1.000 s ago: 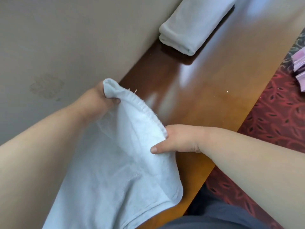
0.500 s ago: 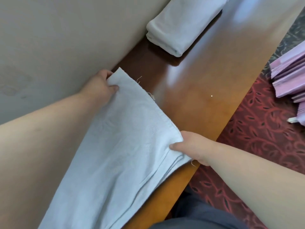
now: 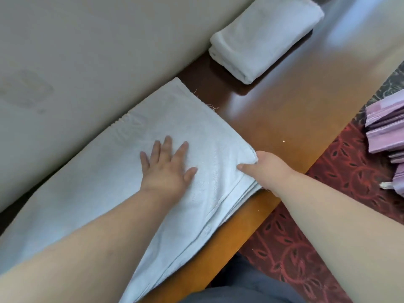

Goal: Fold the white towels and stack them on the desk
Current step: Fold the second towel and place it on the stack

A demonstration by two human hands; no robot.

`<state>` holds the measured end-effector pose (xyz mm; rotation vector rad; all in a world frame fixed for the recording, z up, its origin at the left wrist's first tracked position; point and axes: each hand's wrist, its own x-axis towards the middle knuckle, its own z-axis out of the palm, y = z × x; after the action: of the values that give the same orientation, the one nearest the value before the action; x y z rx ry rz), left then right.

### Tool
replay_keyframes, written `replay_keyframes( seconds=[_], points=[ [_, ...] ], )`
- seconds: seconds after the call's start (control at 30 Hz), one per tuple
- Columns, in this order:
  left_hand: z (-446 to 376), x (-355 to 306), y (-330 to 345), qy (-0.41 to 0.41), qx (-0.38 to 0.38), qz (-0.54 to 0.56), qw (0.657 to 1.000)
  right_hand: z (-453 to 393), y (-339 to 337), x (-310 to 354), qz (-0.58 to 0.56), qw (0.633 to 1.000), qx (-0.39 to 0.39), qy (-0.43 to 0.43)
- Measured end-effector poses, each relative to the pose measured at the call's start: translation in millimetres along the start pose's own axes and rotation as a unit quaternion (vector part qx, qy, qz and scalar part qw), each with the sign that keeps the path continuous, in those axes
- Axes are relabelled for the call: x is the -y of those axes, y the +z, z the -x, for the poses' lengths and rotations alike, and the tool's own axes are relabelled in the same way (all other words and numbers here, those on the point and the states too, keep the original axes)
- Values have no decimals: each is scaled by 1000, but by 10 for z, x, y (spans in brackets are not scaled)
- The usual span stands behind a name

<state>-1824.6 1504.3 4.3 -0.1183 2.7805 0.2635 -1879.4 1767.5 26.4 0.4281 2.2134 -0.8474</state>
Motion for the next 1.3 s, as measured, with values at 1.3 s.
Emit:
replay_keyframes(
  seconds=[1.3],
  points=[
    [1457,-617,48,20,219,102,970,91,-372,-394,65,988,-130,-62]
  ],
)
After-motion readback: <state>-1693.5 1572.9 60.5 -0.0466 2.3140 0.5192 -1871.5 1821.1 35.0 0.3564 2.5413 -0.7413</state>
